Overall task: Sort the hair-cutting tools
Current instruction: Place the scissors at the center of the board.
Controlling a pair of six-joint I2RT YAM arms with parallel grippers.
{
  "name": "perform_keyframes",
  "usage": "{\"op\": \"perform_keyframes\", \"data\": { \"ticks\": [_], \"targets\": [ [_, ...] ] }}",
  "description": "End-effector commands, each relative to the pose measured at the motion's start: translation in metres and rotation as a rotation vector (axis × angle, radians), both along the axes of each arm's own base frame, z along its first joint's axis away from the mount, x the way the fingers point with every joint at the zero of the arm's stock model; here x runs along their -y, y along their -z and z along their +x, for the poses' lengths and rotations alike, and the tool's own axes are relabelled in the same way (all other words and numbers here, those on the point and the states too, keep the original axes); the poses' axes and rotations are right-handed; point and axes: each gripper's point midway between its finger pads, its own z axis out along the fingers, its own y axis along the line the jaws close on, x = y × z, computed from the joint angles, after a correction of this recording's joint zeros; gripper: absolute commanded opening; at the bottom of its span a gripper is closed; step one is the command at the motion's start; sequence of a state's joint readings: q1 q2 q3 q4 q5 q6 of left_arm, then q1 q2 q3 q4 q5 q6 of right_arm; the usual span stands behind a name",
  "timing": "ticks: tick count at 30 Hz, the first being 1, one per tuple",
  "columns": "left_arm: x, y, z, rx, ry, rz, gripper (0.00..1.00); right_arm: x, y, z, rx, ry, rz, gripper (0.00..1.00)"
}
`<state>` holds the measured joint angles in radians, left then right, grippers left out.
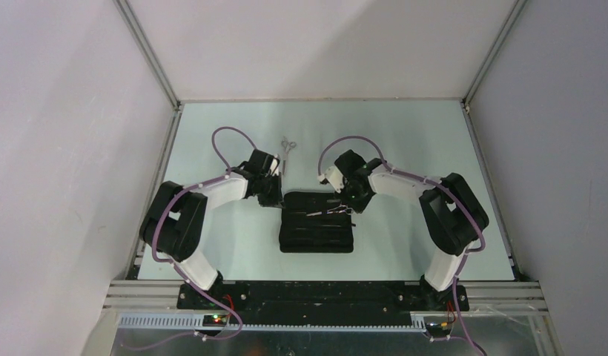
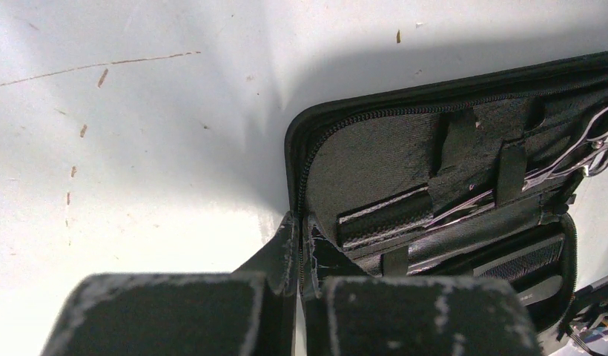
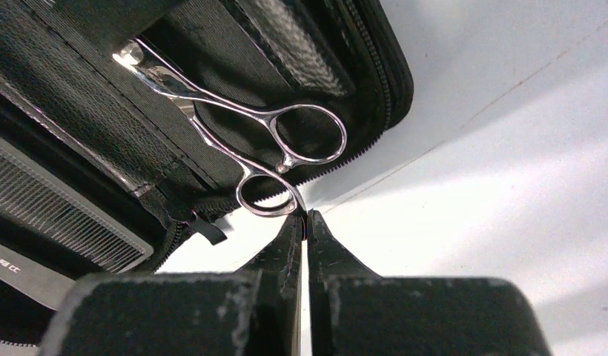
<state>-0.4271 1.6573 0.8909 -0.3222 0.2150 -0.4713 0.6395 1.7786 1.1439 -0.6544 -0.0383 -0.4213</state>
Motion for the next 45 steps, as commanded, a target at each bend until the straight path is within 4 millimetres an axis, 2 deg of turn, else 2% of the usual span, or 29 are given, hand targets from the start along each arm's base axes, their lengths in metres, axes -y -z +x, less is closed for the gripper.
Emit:
{"op": "perform_keyframes", "data": {
  "ticks": [1,7,27,33,39,45],
  "targets": [
    [0.007,-0.001,-0.005,-0.006,0.011,-0.028,0.0,0.015,-0.017,0.01,0.085,0.048,-0.031,0.0],
    [0.007,-0.001,-0.005,-0.005,0.01,-0.025,0.0,0.018,-0.018,0.012,0.096,0.065,-0.028,0.0],
    [0.008,-0.002,-0.004,-0.007,0.009,-0.03,0.0,-0.018,-0.021,0.005,0.11,0.048,0.053,0.0],
    [0.008,-0.002,-0.005,-0.011,0.006,-0.036,0.0,-0.031,-0.02,-0.005,0.052,0.067,0.091,0.0],
    [0.012,-0.003,-0.007,-0.017,0.001,-0.063,0.0,-0.035,-0.02,-0.016,-0.003,0.109,0.114,0.0],
    [0.018,-0.005,-0.008,-0.023,-0.001,-0.098,0.0,-0.043,-0.02,-0.019,-0.044,0.185,0.152,0.0]
  ]
}}
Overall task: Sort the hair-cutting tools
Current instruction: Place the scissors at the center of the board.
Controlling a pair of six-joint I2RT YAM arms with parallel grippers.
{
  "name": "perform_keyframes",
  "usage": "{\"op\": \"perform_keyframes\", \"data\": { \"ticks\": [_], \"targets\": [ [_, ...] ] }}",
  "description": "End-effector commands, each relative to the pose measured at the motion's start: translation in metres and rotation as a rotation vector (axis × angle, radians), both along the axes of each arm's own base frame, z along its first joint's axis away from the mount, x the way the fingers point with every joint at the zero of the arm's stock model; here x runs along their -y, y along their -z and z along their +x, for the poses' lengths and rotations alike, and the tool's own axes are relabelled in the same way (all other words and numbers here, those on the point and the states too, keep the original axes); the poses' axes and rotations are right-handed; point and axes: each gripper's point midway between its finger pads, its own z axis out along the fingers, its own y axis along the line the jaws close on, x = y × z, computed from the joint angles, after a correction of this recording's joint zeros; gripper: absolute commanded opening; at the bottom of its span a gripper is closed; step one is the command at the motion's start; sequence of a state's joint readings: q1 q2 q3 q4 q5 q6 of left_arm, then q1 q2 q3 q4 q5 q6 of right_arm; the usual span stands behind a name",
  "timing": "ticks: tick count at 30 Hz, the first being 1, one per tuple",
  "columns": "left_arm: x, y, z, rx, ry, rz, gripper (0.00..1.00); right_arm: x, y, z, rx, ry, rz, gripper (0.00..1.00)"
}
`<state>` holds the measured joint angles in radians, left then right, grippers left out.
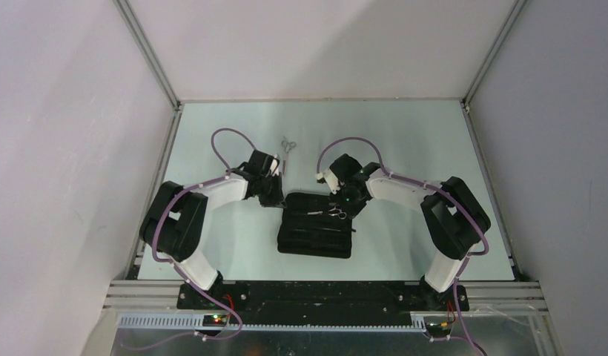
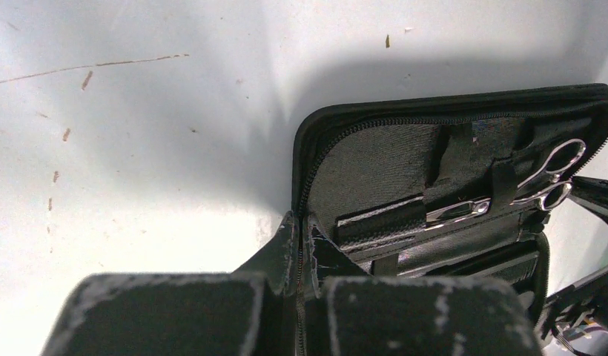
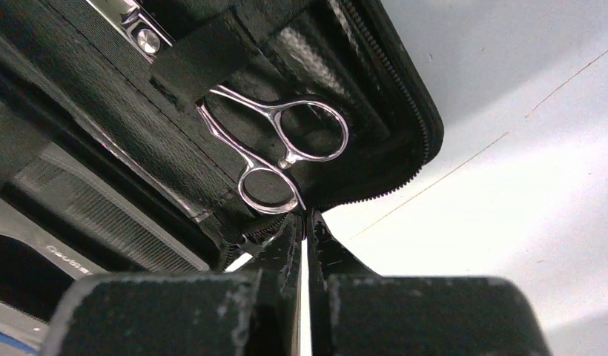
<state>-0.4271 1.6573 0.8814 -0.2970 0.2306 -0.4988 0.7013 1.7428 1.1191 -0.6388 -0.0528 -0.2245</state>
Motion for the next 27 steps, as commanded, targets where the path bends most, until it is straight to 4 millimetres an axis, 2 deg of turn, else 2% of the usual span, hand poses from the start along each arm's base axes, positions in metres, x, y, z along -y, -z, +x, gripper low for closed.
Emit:
{"op": "perform_keyframes", "data": {
  "ticks": [1,6,14,20,23,25,26,27],
  "targets": [
    [0.014,-0.004,-0.009,-0.022,0.015,-0.072,0.0,-0.022,-0.015,0.004,-0.014,0.076,0.09,0.0],
    [0.015,-0.005,-0.011,-0.024,0.009,-0.086,0.0,-0.025,-0.015,0.003,-0.046,0.153,0.106,0.06],
    [0.017,-0.007,-0.014,-0.027,0.0,-0.106,0.0,-0.017,-0.011,-0.004,-0.081,0.238,0.071,0.12],
    [0.023,-0.011,-0.02,-0.034,0.002,-0.136,0.0,-0.02,-0.033,0.002,-0.018,0.272,0.158,0.24],
    [0.025,-0.012,-0.023,-0.039,-0.01,-0.15,0.0,-0.014,-0.04,0.005,-0.002,0.312,0.194,0.33],
    [0.026,-0.013,-0.026,-0.041,-0.016,-0.161,0.02,-0.007,-0.045,0.006,0.03,0.332,0.214,0.35],
    [0.026,-0.014,-0.027,-0.038,-0.02,-0.163,0.02,-0.006,-0.057,0.01,0.078,0.342,0.248,0.35],
    [0.027,-0.015,-0.027,-0.037,-0.026,-0.169,0.03,-0.002,-0.06,0.009,0.095,0.35,0.261,0.36]
  ]
}}
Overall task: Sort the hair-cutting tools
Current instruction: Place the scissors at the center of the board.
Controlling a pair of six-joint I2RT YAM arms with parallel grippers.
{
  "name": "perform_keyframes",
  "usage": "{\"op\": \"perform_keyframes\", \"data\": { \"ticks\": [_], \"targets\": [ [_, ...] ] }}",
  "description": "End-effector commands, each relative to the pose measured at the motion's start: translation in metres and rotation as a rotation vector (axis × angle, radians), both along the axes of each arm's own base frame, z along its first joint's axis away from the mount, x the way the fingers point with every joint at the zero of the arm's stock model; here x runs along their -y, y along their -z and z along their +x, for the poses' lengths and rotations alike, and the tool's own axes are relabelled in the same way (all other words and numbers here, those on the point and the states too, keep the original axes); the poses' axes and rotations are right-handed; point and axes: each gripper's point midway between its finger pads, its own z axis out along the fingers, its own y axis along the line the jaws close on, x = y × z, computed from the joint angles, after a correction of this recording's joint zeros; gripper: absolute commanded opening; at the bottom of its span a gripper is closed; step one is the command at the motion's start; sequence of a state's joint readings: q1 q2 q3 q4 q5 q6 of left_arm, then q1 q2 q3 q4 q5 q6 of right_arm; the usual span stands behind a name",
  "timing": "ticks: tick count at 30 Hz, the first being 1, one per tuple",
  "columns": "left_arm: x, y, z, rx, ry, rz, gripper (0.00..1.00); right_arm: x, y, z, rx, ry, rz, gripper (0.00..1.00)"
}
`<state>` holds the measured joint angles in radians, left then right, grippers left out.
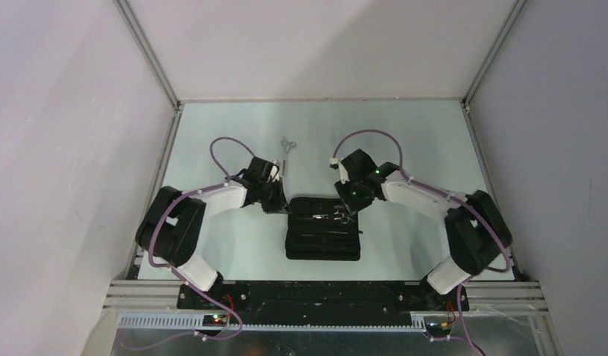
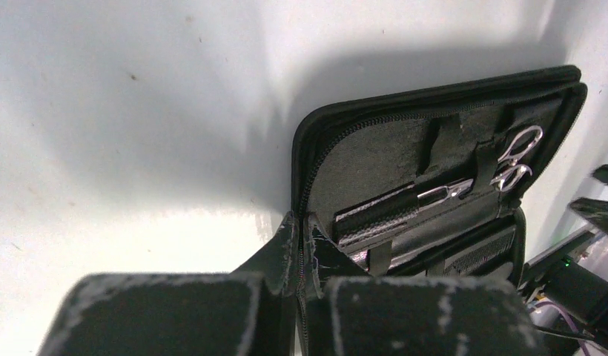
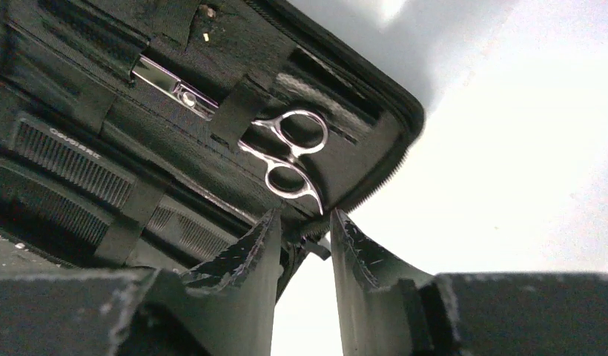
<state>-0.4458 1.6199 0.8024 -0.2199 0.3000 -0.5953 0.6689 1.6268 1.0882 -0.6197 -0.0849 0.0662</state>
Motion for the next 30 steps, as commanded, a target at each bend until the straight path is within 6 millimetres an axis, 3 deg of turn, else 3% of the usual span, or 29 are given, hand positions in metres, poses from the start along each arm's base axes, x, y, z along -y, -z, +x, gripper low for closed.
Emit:
{"op": "perform_keyframes", "data": {
  "ticks": [1,2,3,4,5,6,7,8,9,10,13,17,21,25,30],
  "targets": [
    [0.012,-0.017,-0.011,0.005,-0.001,-0.074,0.04,0.005,-0.049,0.019,0.188,0.089,0.138,0.36],
    [0.014,-0.018,-0.013,0.003,-0.002,-0.079,0.05,0.009,-0.049,0.016,0.199,0.101,0.149,0.37],
    [0.015,-0.021,-0.015,0.01,-0.003,-0.082,0.07,0.011,-0.069,0.023,0.264,0.127,0.205,0.38],
    [0.017,-0.022,-0.017,0.009,-0.002,-0.087,0.08,0.016,-0.07,0.021,0.277,0.141,0.216,0.4],
    [0.017,-0.025,-0.018,0.019,-0.006,-0.09,0.1,0.02,-0.09,0.025,0.339,0.163,0.272,0.42],
    [0.02,-0.027,-0.021,0.017,-0.006,-0.094,0.11,0.024,-0.09,0.023,0.349,0.172,0.287,0.47],
    [0.02,-0.03,-0.022,0.027,-0.008,-0.097,0.13,0.026,-0.108,0.025,0.396,0.18,0.344,0.51],
    [0.022,-0.031,-0.024,0.026,-0.01,-0.099,0.14,0.029,-0.107,0.022,0.399,0.188,0.362,0.6],
    [0.022,-0.033,-0.025,0.033,-0.019,-0.1,0.18,0.031,-0.118,0.022,0.416,0.2,0.413,0.65],
    [0.022,-0.034,-0.026,0.037,-0.021,-0.099,0.2,0.029,-0.122,0.016,0.403,0.181,0.455,0.87],
    [0.016,-0.038,-0.026,0.06,-0.049,-0.081,0.31,0.033,-0.124,0.013,0.345,0.18,0.52,0.99],
    [0.003,-0.041,-0.021,0.096,-0.061,-0.007,0.5,0.032,-0.113,0.016,0.313,0.186,0.509,0.99],
    [-0.012,-0.044,-0.008,0.139,-0.057,0.111,0.68,0.035,-0.088,0.026,0.33,0.243,0.368,0.99],
    [-0.013,-0.04,0.003,0.137,-0.019,0.182,0.73,0.044,-0.056,0.037,0.338,0.313,0.163,0.99],
    [-0.007,-0.035,0.013,0.13,0.025,0.251,0.73,0.049,-0.028,0.045,0.281,0.358,0.028,0.99]
  ]
}}
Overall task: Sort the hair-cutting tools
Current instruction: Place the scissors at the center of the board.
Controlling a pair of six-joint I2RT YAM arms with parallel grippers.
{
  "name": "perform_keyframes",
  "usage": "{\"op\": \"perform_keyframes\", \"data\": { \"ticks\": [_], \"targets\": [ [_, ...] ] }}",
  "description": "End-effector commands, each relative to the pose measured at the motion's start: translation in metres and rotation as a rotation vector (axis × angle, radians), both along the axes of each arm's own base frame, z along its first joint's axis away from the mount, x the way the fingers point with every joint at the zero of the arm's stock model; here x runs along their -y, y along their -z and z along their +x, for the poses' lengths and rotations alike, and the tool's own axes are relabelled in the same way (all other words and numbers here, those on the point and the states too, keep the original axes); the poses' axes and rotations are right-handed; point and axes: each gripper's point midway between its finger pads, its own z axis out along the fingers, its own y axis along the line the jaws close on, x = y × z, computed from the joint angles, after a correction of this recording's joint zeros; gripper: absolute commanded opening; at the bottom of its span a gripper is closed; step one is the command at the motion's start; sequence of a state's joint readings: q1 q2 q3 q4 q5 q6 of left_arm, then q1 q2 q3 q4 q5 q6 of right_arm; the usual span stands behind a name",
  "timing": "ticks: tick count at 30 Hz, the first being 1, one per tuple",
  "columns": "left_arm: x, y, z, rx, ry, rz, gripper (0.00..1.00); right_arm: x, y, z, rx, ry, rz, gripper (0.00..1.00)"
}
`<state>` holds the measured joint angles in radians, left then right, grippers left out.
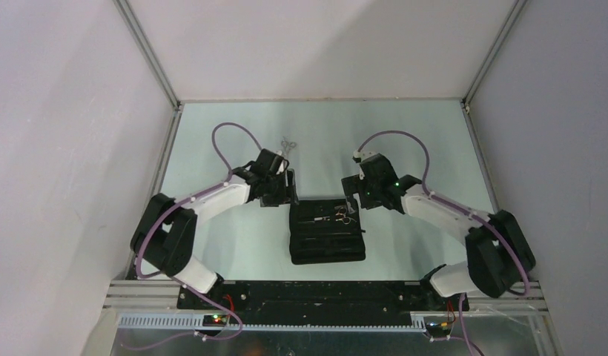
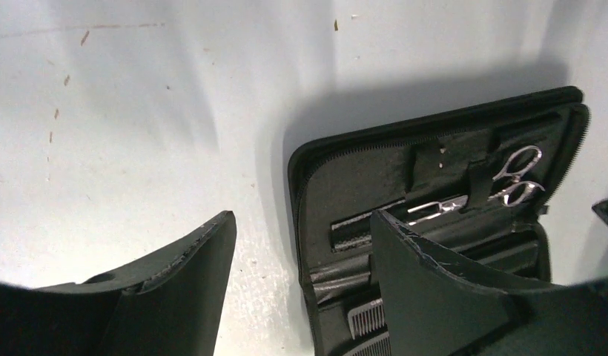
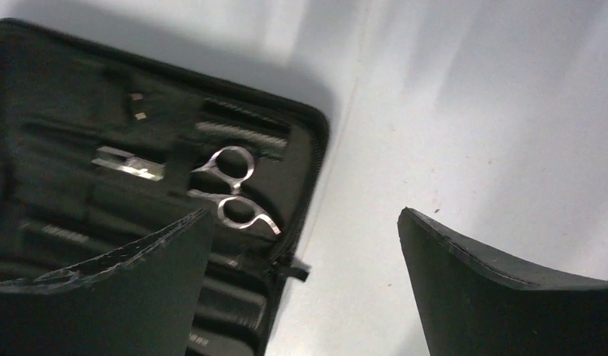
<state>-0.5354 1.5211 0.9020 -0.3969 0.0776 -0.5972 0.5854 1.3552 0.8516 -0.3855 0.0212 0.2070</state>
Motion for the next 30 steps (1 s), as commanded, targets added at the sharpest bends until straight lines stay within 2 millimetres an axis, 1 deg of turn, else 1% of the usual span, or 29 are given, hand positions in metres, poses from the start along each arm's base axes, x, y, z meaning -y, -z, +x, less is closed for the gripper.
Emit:
{"op": "perform_keyframes", "data": {
  "ticks": [1,5,6,9,16,19,22,26,30],
  "targets": [
    [-0.001,0.003,0.007,0.013,0.058,0.108,0.72,0.014,0.007,0.026,0.021,0.119,-0.125,0.99],
    [0.005,0.014,0.006,-0.027,0.086,0.141,0.7,0.007,0.021,0.031,-0.002,0.115,-0.131,0.99],
    [0.007,0.014,0.005,-0.031,0.092,0.144,0.69,0.004,0.024,0.031,-0.009,0.111,-0.131,0.99],
    [0.006,0.022,0.006,-0.052,0.085,0.186,0.66,-0.004,0.027,0.032,-0.009,0.091,-0.12,0.99],
    [0.002,0.039,-0.003,-0.115,0.071,0.239,0.64,-0.017,0.039,0.03,-0.038,0.04,-0.129,0.99],
    [-0.002,0.048,-0.009,-0.148,0.058,0.261,0.63,-0.016,0.049,0.028,-0.068,0.036,-0.159,0.99],
    [-0.005,0.055,-0.013,-0.176,0.042,0.275,0.61,-0.01,0.056,0.023,-0.094,0.039,-0.201,0.99],
    [-0.006,0.06,-0.019,-0.203,0.015,0.268,0.6,-0.005,0.058,0.013,-0.114,0.034,-0.243,0.99],
    [-0.004,0.063,-0.021,-0.218,0.007,0.254,0.59,-0.006,0.054,0.004,-0.123,0.021,-0.255,0.99]
  ]
}}
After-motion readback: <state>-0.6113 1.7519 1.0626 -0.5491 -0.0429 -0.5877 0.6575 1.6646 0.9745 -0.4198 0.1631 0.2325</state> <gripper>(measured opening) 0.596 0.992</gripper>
